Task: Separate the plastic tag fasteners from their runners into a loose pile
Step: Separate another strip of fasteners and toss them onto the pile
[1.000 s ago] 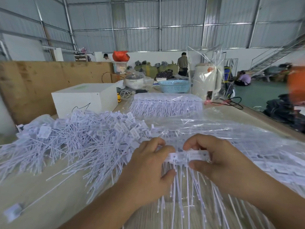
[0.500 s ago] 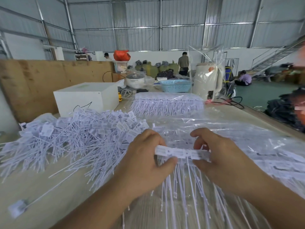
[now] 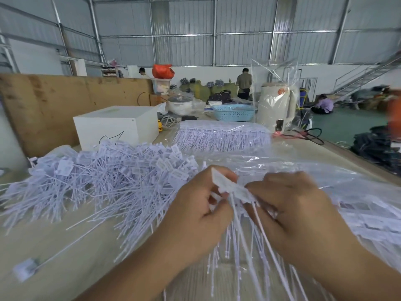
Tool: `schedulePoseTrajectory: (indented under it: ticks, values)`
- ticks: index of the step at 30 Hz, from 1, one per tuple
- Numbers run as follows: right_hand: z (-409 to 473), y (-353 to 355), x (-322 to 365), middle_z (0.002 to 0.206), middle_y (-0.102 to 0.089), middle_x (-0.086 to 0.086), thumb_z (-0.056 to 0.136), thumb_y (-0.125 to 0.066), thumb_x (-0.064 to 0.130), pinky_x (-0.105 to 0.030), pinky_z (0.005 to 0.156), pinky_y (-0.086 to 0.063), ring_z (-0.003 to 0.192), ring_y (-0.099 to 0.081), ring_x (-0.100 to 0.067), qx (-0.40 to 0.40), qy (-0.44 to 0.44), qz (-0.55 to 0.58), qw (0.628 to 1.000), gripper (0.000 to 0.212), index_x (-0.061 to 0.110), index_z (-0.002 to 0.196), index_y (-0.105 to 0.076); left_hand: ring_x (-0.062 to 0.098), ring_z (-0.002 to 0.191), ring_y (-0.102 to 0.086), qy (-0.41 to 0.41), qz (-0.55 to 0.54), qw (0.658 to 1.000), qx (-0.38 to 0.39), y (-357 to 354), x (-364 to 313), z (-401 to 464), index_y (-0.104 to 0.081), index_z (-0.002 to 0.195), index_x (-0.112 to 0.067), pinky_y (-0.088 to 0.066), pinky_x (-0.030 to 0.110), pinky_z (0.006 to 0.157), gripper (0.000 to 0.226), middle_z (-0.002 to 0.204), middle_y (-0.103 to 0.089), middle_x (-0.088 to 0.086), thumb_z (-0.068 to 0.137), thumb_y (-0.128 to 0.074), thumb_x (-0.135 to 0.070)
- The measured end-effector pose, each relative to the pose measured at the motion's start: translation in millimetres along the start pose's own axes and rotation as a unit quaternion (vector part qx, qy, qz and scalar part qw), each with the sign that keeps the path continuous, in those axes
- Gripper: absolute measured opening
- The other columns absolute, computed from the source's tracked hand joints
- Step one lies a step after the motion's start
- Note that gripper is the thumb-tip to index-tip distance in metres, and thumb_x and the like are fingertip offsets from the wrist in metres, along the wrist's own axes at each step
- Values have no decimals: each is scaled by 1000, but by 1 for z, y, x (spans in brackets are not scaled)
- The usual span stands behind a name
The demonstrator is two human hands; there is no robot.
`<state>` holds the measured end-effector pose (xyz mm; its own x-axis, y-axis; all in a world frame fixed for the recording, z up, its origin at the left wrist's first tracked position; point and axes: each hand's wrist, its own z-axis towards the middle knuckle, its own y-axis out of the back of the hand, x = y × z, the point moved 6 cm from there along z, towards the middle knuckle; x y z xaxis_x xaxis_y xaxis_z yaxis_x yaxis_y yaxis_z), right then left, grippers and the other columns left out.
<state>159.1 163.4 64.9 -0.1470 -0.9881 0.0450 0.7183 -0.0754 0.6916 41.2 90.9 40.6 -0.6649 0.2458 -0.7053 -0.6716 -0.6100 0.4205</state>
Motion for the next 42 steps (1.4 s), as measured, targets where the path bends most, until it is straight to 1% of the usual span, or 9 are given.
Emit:
schedulePoseTrajectory:
  ticks: [9, 13, 17, 21, 28, 32, 34, 36, 42]
  values:
    - [-4, -17, 1, 57, -40, 22, 84, -61, 27, -21, 48, -37, 50, -41, 0, 144, -7, 60, 988, 17, 38, 79, -49, 7, 103, -64, 56, -104, 973, 199, -28, 12, -8, -54, 124, -41, -47, 28, 92, 51, 103, -69, -15, 76, -67, -33]
    - [-11, -28, -5, 59, -46, 14, 88, -57, 32, -28, 54, -42, 54, -47, -9, 180, -17, 78, 980, 32, 37, 119, -48, 5, 99, -66, 83, -92, 989, 78, -18, 17, -2, -58, 113, -56, -51, 19, 87, 35, 101, -71, -15, 80, -63, -43]
    - [-11, -26, -5, 66, -54, 19, 87, -54, 46, -22, 60, -45, 62, -53, -1, 172, -53, 124, 976, 52, 50, 131, -28, 12, 76, -70, 90, -133, 987, -10, -4, 12, 2, -69, 98, -41, -55, 24, 66, 15, 89, -73, -7, 85, -62, -39]
    - [-7, -6, -11, 88, -62, 20, 85, -48, 60, -23, 72, -49, 81, -61, -4, 81, -90, 154, 981, 44, 45, 126, -42, 22, 61, -70, 153, -353, 913, -136, 19, 18, 10, -65, 91, -5, -56, 26, 53, 24, 89, -75, 15, 84, -58, -27]
    - [-5, 0, -16, 111, -62, 6, 98, -44, 48, -42, 91, -47, 105, -56, -22, 52, -123, 19, 991, 42, 19, 124, -60, 17, 58, -69, 174, -555, 789, -197, 46, 23, 9, -66, 83, -4, -58, 23, 54, 24, 90, -74, 18, 92, -53, -23]
    - [-8, -5, -22, 85, -61, 14, 90, -26, 72, -32, 80, -40, 87, -58, -13, 92, -153, 55, 982, 52, 32, 102, -58, 12, 56, -65, 162, -617, 732, -240, 62, 32, 7, -60, 85, -3, -56, 19, 54, 19, 88, -72, 16, 94, -53, -18]
    - [-8, -4, -24, 73, -58, 15, 88, -29, 72, -30, 70, -41, 74, -58, -9, 88, -160, 55, 982, 46, 33, 89, -53, 9, 52, -60, 161, -603, 737, -261, 72, 37, 6, -58, 84, -5, -51, 17, 49, 24, 84, -72, 12, 98, -49, -22]
    - [-7, -3, -26, 76, -66, 12, 84, -38, 66, -28, 70, -40, 70, -62, -10, 84, -166, 34, 982, 47, 30, 104, -61, 8, 48, -52, 168, -557, 768, -267, 78, 40, 9, -57, 82, -11, -45, 15, 45, 28, 76, -70, 6, 100, -44, -28]
    - [-6, -1, -27, 62, -64, 9, 82, -51, 50, -26, 65, -34, 54, -60, -15, 65, -130, -38, 989, 31, 25, 83, -70, 6, 55, -58, 104, -156, 966, -176, 56, 13, 9, -67, 71, -25, -47, 18, 51, 11, 67, -65, -8, 80, -66, -28]
